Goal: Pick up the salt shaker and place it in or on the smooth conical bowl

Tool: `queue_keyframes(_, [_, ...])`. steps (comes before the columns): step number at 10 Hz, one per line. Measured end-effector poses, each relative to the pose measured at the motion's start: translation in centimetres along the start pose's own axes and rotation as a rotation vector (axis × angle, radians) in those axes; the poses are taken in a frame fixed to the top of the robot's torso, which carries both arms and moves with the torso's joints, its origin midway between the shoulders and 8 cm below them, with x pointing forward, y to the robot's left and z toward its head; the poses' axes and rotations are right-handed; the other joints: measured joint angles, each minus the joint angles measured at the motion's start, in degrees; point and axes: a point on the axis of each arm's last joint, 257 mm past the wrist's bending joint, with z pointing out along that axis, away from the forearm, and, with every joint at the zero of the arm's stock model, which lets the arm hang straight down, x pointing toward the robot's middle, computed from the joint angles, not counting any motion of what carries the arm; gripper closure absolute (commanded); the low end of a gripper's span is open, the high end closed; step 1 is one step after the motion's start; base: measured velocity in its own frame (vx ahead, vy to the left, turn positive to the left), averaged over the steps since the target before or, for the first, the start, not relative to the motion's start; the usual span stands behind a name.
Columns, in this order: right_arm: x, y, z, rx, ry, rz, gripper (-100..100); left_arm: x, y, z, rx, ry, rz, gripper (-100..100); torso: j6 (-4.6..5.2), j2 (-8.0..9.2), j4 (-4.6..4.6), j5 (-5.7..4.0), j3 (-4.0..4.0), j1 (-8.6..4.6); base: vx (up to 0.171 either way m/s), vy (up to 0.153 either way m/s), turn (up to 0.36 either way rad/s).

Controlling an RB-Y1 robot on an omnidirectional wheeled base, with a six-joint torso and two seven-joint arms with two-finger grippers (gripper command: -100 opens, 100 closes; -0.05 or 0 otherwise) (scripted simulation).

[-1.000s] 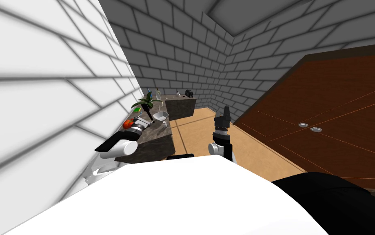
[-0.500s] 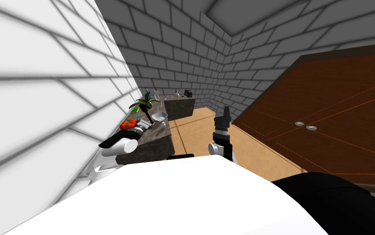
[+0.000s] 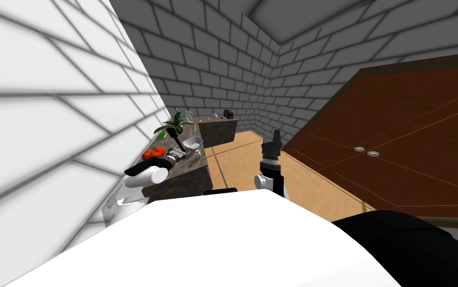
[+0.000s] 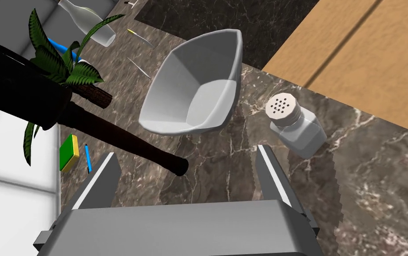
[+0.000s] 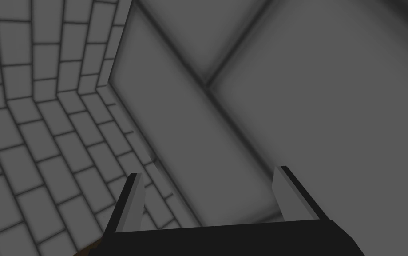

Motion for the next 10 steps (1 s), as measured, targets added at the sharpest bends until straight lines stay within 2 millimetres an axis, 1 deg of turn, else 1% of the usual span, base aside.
queue_keyframes(8, [0.0,0.0,0.0,0.000,0.000,0.000,0,-4.0,2.4,0.7,-0.127,-0.161,-0.106,-100,-0.01,0.00,0.00,0.00,0.00,-0.01,0.014,-0.010,-0.046])
queue_keyframes(10, [0.0,0.0,0.0,0.000,0.000,0.000,0,-4.8,2.7,0.9,-0.151,-0.200,-0.124,-100,-0.01,0.00,0.00,0.00,0.00,-0.01,0.016,-0.013,-0.072])
